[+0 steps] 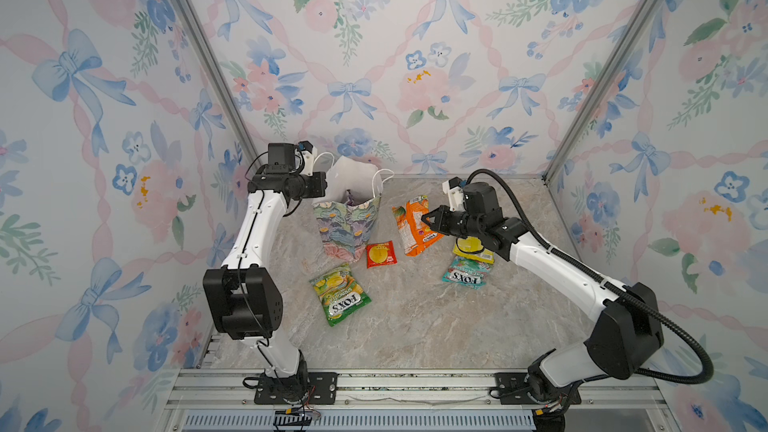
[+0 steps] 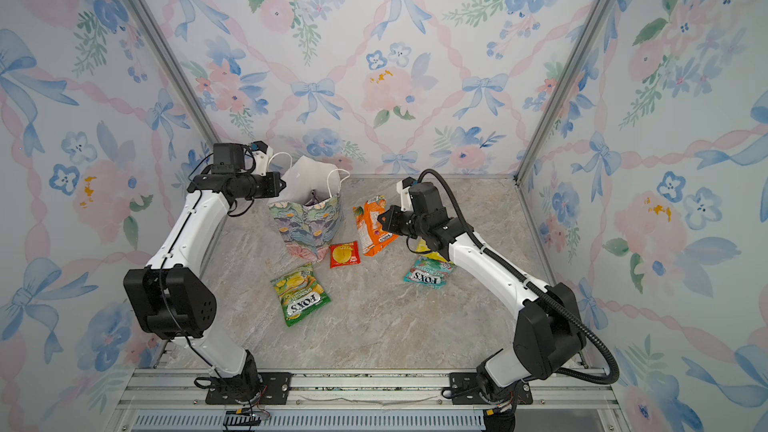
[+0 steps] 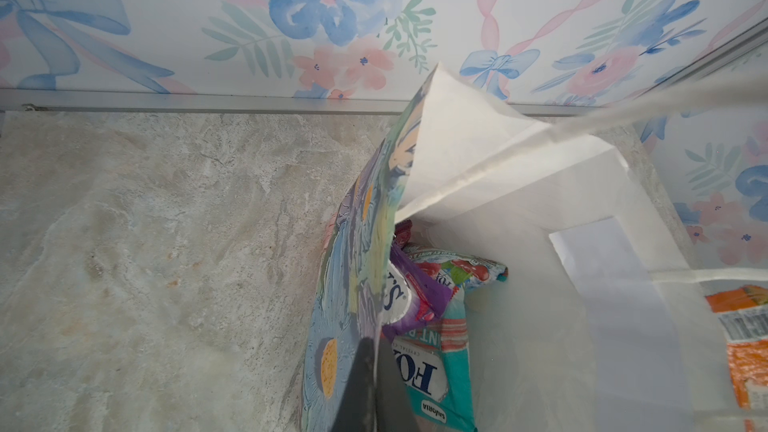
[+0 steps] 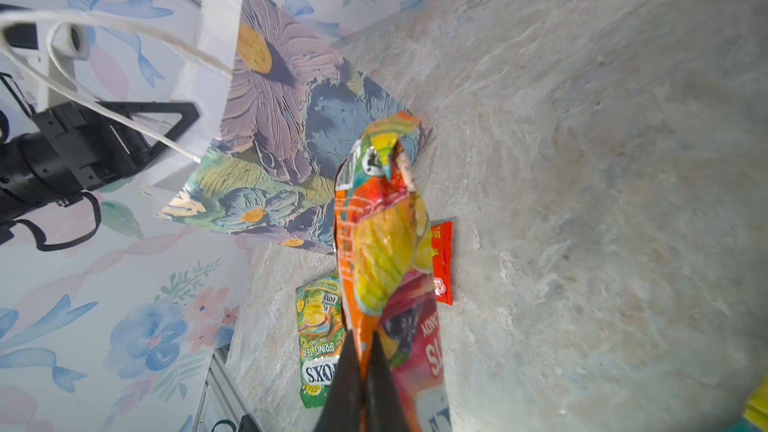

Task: Place the snacks into the paper bag
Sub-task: 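Lift the orange bag high with the right gripper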

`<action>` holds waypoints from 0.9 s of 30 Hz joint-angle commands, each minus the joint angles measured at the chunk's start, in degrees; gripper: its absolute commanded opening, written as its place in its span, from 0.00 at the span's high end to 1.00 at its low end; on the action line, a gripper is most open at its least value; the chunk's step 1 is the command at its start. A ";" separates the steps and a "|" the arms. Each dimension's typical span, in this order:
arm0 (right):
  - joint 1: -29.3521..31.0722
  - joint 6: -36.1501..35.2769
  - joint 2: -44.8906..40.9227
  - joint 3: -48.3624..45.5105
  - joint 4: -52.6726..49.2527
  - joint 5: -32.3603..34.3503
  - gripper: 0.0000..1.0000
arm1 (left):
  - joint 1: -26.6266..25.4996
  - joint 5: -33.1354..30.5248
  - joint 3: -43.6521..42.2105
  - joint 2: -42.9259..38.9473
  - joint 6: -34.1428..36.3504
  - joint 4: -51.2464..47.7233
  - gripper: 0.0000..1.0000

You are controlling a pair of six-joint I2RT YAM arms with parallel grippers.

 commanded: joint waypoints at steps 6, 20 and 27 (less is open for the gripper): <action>-1.28 -3.09 -0.33 11.62 -1.46 4.71 1.00 | 0.11 0.33 -0.91 -0.64 0.51 -0.64 1.00; -0.23 -6.92 6.95 32.29 -2.64 8.17 1.00 | 0.18 0.37 -0.92 -0.25 0.48 -0.62 1.00; 2.40 -10.43 13.81 44.39 -5.17 10.95 1.00 | 0.11 0.74 -0.87 -0.28 0.44 -0.62 1.00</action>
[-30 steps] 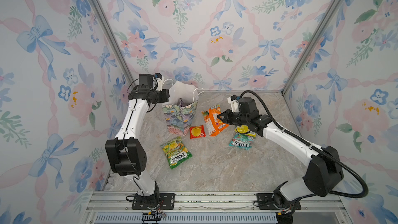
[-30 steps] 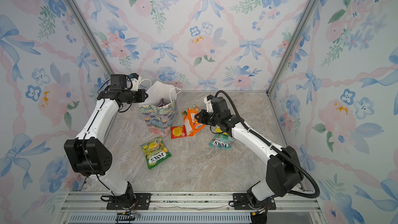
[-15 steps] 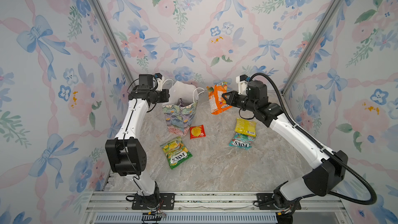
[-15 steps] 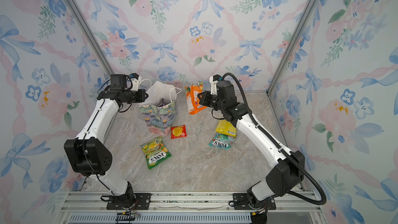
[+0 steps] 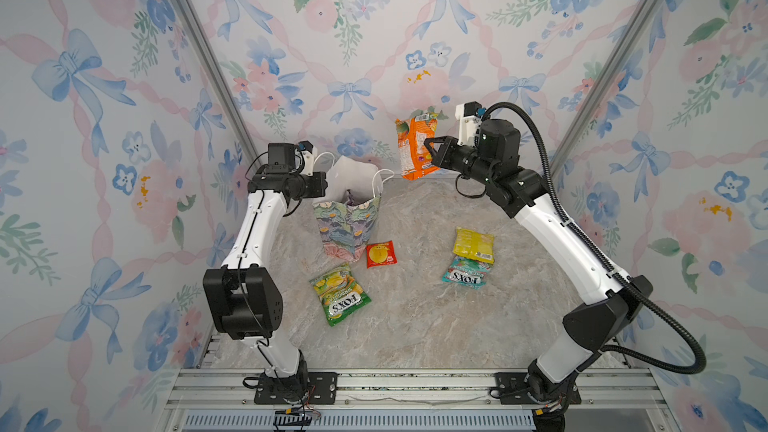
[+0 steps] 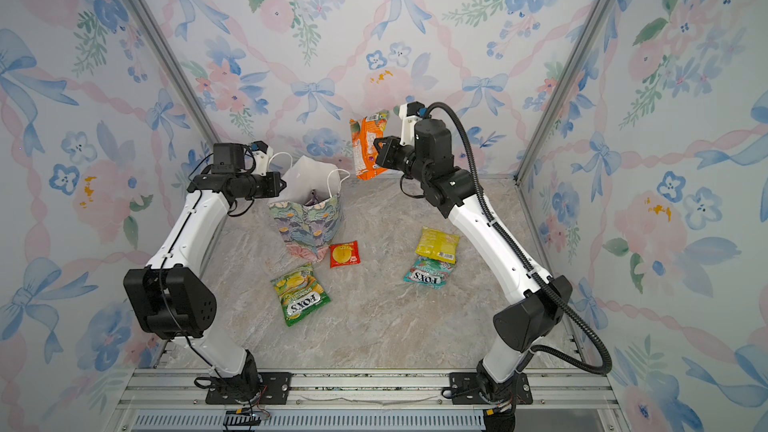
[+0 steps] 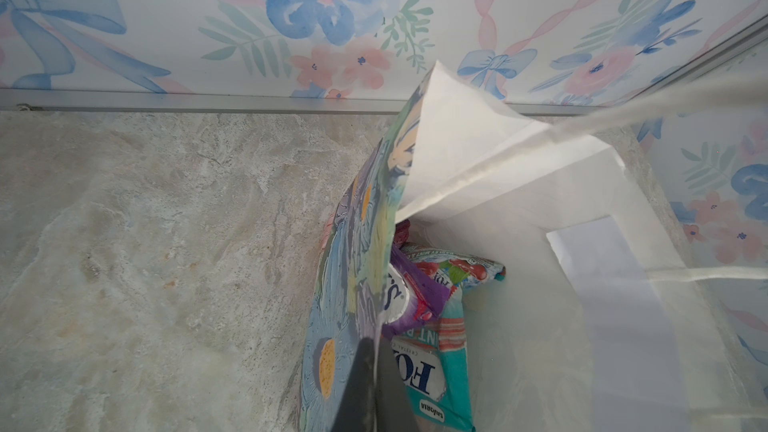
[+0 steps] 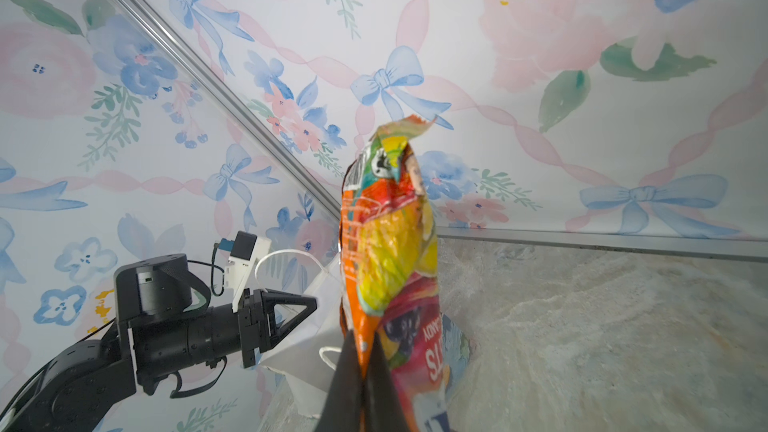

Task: Place the snacks into the paper bag
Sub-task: 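Lift the orange bag high with the right gripper, then carry the orange bag over the gift bag beside the left gripper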

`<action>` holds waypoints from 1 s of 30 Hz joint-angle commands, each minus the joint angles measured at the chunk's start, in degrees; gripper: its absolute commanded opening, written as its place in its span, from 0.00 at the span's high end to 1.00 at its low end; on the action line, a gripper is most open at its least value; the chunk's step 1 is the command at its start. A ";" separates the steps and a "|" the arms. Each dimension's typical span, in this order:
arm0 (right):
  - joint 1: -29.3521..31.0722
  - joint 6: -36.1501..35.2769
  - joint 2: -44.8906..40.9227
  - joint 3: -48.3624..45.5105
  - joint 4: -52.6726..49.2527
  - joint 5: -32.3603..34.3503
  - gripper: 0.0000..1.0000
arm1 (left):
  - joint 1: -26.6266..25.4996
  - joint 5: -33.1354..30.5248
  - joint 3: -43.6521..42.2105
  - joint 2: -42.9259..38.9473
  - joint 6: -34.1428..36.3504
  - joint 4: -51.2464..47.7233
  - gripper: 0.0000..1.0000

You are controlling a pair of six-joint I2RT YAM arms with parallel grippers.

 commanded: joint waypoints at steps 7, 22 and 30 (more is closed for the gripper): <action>4.70 -5.88 11.17 18.98 -3.08 5.09 1.00 | 0.12 0.12 -0.93 -0.45 0.50 -0.60 1.00; 11.58 -7.74 31.34 44.51 -8.99 10.28 1.00 | 0.11 0.27 -0.93 -0.41 0.49 -0.56 1.00; 13.32 -7.31 33.53 44.17 -10.12 12.08 1.00 | 0.20 0.34 -0.89 -0.46 0.50 -0.60 1.00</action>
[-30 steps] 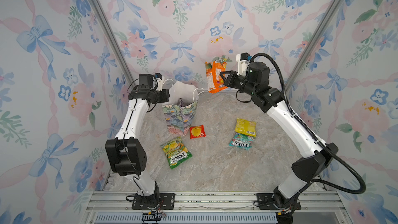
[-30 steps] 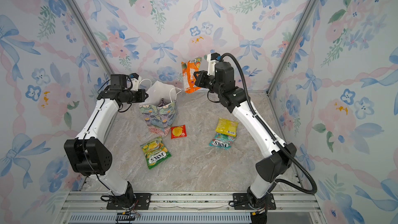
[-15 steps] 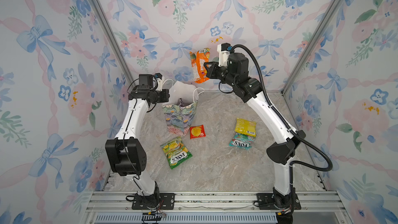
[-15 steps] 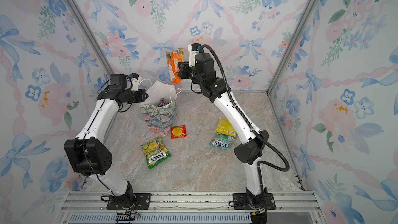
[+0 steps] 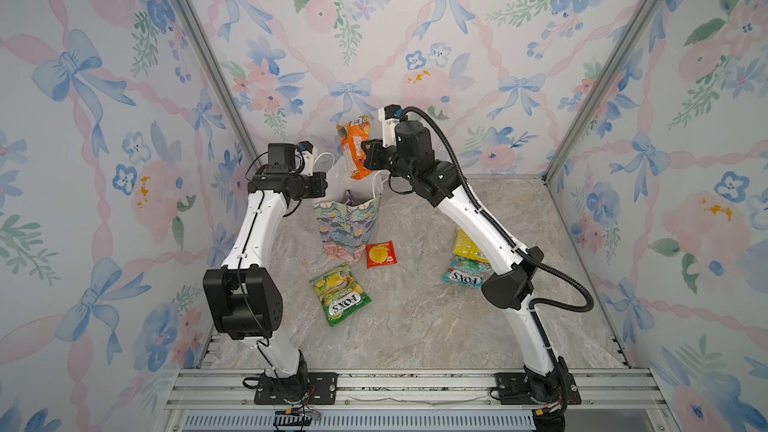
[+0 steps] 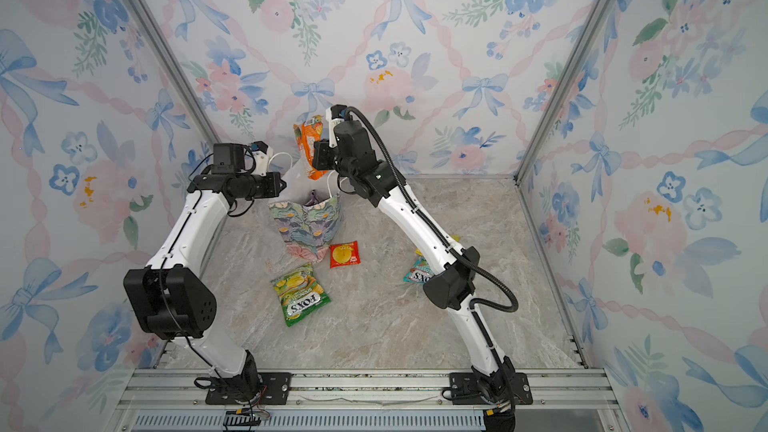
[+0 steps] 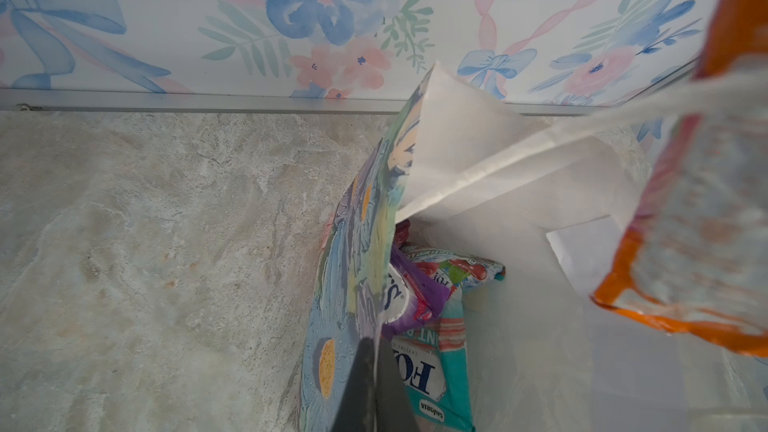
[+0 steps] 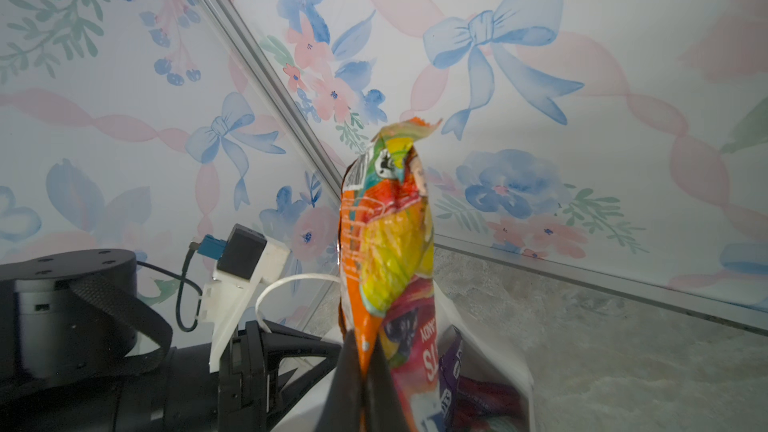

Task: Place the snacks into the paper bag
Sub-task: 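Carry the orange bag over the gift bag beside the left gripper, then lower the orange bag into the gift bag with the right gripper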

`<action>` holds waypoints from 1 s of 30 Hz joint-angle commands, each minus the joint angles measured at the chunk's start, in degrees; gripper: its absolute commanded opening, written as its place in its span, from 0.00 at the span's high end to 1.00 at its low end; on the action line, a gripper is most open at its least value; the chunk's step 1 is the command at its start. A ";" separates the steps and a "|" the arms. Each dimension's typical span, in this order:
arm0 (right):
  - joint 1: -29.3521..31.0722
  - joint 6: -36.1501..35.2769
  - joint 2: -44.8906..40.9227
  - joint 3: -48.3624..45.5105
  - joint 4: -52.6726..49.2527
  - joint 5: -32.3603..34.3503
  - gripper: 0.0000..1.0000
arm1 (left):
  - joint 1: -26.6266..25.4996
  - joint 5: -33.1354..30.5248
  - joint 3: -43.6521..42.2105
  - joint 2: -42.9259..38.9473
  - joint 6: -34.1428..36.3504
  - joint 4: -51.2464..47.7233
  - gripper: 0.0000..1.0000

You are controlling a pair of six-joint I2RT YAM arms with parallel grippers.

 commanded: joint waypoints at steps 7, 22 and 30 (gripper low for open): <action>1.80 0.40 0.63 -0.03 0.63 2.00 1.00 | 0.29 -0.09 -0.89 -0.83 0.69 -0.61 1.00; 3.86 3.97 -3.11 -10.82 5.05 0.38 1.00 | 0.46 0.15 -0.92 -0.92 0.59 -0.60 1.00; 3.97 5.64 -8.00 -20.80 10.81 1.00 1.00 | 0.57 0.32 -0.85 -0.84 0.61 -0.60 1.00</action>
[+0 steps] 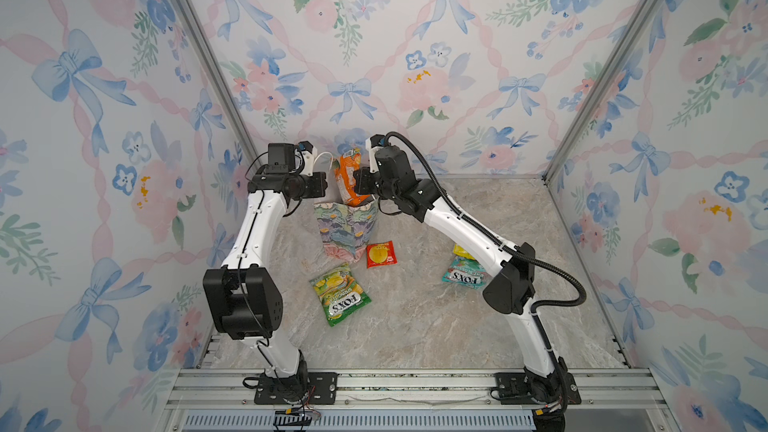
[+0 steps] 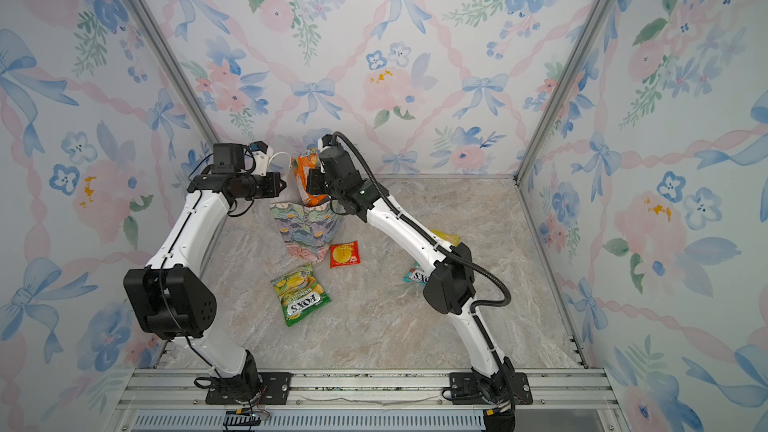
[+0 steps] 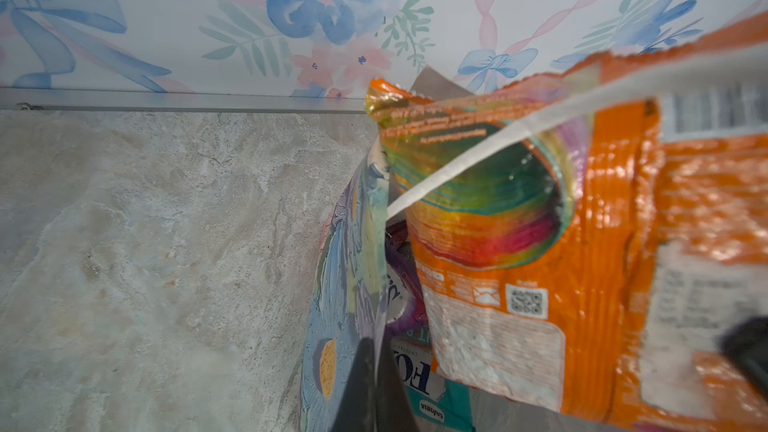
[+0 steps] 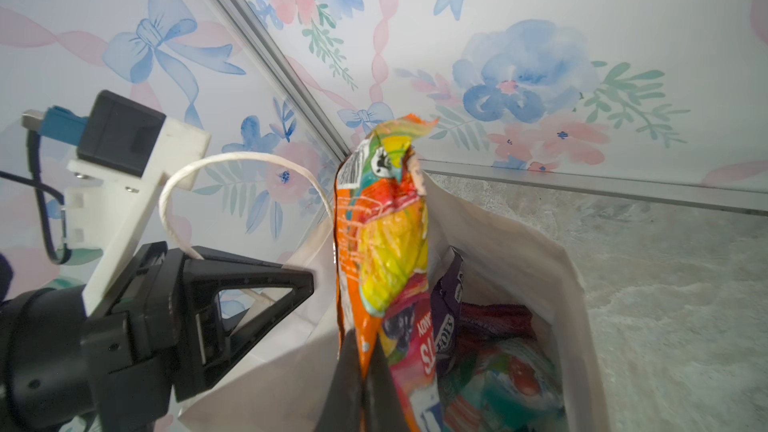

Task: Place the snacks into the paper bag
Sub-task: 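Lower the orange bag into the gift bag with the right gripper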

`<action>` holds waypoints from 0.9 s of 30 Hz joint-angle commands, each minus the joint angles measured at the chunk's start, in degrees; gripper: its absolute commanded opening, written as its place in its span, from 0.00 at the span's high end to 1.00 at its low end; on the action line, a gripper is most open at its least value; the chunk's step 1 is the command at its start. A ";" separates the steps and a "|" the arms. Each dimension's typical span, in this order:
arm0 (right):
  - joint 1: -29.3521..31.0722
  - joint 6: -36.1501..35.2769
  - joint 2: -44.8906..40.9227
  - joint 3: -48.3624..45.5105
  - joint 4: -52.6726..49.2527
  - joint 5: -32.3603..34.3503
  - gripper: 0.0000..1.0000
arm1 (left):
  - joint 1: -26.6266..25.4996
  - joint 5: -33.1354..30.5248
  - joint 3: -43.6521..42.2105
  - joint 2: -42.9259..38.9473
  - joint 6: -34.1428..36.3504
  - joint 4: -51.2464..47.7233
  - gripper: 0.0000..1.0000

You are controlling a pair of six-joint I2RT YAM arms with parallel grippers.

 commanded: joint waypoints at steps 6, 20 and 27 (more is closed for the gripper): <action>0.84 1.43 -9.02 -9.62 9.10 1.77 1.00 | 0.66 0.24 -0.82 -0.74 0.60 -0.58 1.00; 0.90 3.49 -13.61 -17.44 12.89 1.42 1.00 | 0.70 0.24 -0.89 -0.84 0.59 -0.58 1.00; 0.95 5.22 -11.69 -16.75 12.75 -0.63 1.00 | 0.71 0.11 -0.87 -0.82 0.64 -0.58 1.00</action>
